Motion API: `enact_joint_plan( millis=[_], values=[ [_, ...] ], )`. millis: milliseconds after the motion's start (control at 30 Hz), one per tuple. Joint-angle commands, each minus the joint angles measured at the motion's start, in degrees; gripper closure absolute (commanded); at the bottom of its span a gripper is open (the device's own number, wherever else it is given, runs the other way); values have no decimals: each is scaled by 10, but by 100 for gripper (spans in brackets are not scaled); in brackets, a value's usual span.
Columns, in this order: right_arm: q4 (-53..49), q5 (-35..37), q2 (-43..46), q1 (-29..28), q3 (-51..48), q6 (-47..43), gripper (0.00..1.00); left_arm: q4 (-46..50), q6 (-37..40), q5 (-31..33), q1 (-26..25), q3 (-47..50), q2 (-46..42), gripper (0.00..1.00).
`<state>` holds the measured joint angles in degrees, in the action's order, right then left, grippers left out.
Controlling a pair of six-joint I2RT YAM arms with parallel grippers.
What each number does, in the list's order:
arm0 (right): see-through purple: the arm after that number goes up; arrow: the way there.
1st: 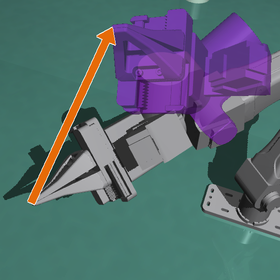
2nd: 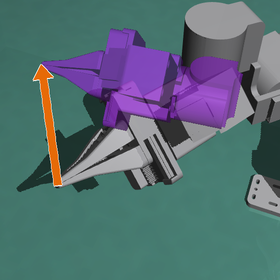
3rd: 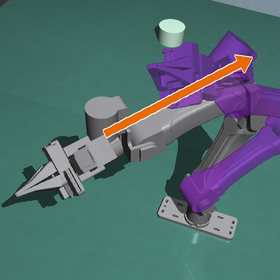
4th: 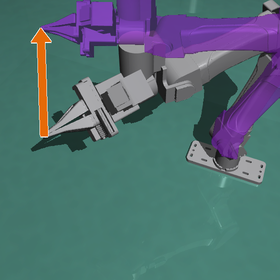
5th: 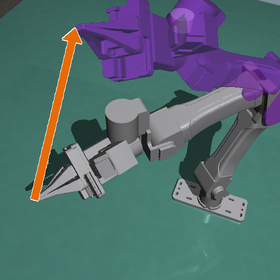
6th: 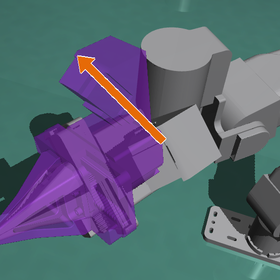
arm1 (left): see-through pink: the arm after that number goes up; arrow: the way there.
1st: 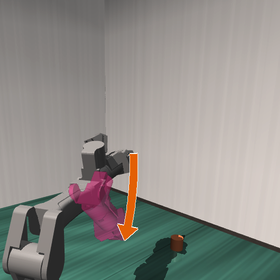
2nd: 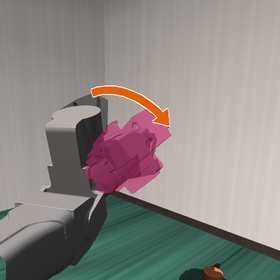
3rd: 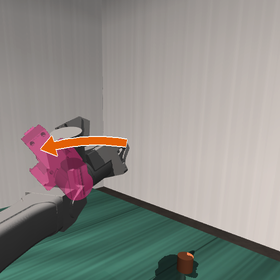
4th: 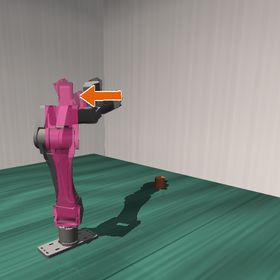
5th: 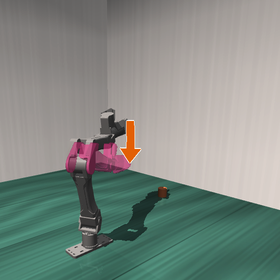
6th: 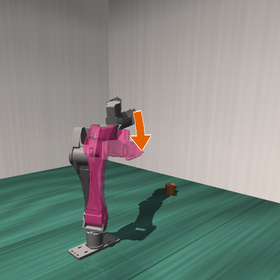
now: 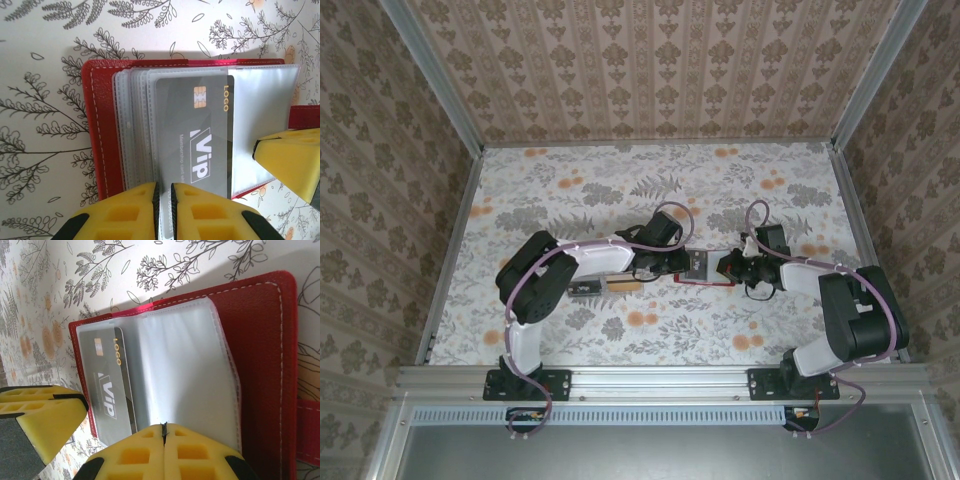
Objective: Take the credit cards out of the card holder
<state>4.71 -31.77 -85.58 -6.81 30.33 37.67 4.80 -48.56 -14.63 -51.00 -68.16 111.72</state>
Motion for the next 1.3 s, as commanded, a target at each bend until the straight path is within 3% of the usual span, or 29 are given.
enact_joint_plan(
  millis=[0,233,533,967,1267],
  values=[
    [-13,5,1,-2,11,-11,100,18,19,13,-2,-8,-20,83],
    [-12,3,2,-7,14,-13,100,6,19,-3,-2,-14,0,87],
    [-11,6,-1,-31,38,-15,91,10,2,-1,-4,-7,27,100],
    [3,10,-40,-38,47,-12,81,22,-7,2,-6,-7,43,100],
    [-1,24,-47,-38,40,-13,80,21,-7,1,-6,-7,41,100]
  ],
)
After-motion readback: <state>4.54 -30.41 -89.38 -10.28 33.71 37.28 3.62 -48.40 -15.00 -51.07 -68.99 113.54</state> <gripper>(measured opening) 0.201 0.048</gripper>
